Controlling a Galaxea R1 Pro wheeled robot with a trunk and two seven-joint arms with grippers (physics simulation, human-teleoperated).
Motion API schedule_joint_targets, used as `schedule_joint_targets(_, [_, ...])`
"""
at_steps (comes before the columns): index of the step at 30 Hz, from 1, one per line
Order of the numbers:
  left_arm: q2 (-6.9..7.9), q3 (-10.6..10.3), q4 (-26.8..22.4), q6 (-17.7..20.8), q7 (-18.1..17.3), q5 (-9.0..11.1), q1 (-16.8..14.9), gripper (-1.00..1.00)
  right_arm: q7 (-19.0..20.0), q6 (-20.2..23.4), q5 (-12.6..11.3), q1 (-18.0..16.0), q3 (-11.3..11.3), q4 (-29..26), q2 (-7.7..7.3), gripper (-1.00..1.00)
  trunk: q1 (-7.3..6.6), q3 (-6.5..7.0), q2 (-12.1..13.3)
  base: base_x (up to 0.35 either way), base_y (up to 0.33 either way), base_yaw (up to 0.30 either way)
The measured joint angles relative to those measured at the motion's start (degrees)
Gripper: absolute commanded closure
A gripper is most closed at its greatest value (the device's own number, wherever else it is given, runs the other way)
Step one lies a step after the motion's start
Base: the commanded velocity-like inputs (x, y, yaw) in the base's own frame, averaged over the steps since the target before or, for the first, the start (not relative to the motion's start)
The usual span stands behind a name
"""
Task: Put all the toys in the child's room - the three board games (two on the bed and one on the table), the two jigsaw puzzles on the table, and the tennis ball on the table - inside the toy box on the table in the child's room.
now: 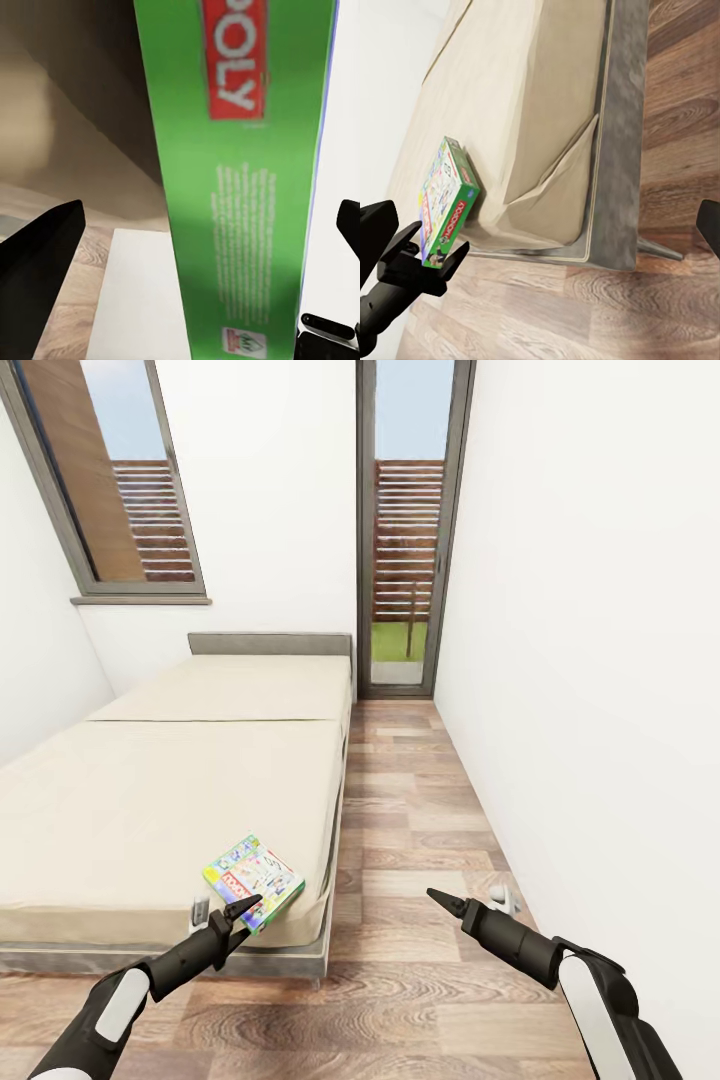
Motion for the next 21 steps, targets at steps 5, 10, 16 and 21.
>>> schedule_joint_targets(5, [0.0,-0.01,0.0,0.02,0.01,-0.02,-0.02,-1.0,0.0,0.01,0.0,0.0,0.0,-0.03,0.02,-1.0,0.0,0.0,0.0,0.003,0.0,0.0])
schedule_joint_targets(10, [0.01,0.0,0.01,0.01,-0.01,-0.03,-0.01,-1.0,0.0,0.0,0.0,0.0,0.0,-0.02,0.04,-1.0,0.0,0.0,0.0,0.001,0.0,0.0])
schedule_joint_targets(16, [0.01,0.0,0.01,0.01,0.0,-0.03,-0.01,-1.0,0.0,0.03,0.02,0.0,0.0,-0.1,0.01,-1.0,0.0,0.0,0.0,0.0,0.0,0.0])
schedule_joint_targets(21, [0.01,-0.01,0.01,0.02,0.01,-0.03,-0.02,-1.0,0.0,0.03,0.01,0.0,0.0,-0.15,-0.03,-1.0,0.0,0.0,0.0,0.0,0.0,0.0])
